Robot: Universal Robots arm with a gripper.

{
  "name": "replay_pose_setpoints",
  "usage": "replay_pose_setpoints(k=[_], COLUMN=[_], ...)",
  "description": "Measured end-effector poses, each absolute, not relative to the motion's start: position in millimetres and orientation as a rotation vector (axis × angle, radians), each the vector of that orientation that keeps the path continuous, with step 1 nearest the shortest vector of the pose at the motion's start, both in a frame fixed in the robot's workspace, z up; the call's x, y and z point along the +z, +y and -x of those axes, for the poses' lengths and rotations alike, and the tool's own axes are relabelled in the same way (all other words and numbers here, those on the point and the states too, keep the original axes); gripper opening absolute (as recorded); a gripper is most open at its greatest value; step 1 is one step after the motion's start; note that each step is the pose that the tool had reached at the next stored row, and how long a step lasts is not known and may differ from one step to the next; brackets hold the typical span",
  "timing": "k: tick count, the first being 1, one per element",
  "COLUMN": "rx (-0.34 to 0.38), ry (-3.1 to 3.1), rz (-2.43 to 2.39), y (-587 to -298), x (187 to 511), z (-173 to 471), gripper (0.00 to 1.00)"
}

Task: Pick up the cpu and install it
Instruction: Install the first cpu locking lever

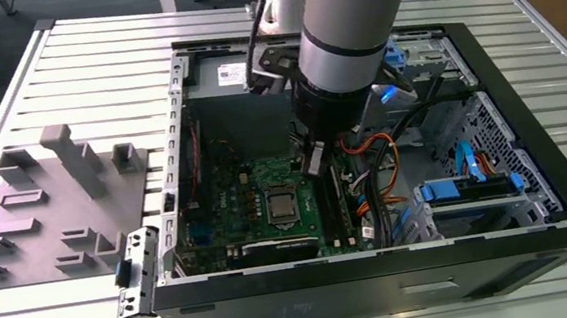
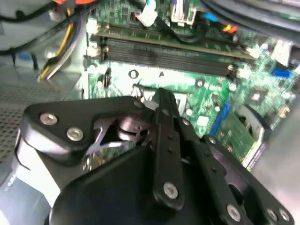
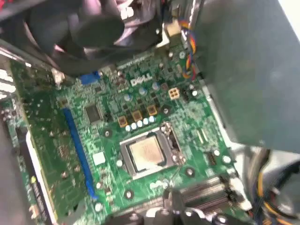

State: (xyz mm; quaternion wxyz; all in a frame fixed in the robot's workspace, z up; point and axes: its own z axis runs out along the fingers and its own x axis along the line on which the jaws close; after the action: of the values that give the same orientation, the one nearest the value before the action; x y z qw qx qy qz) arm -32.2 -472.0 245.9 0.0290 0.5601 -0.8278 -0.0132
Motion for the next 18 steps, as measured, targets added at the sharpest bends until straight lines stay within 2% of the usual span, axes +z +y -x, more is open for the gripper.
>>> replay_pose_setpoints(k=[1, 3, 18], rx=[-0.041, -0.041, -0.035], ry=[-2.554, -2.554, -2.553], rz=[-1.727, -1.727, -1.726], y=[-472, -472, -470], x=[264, 273, 272], z=[32, 32, 32], gripper=[0.11, 0.11, 0.11])
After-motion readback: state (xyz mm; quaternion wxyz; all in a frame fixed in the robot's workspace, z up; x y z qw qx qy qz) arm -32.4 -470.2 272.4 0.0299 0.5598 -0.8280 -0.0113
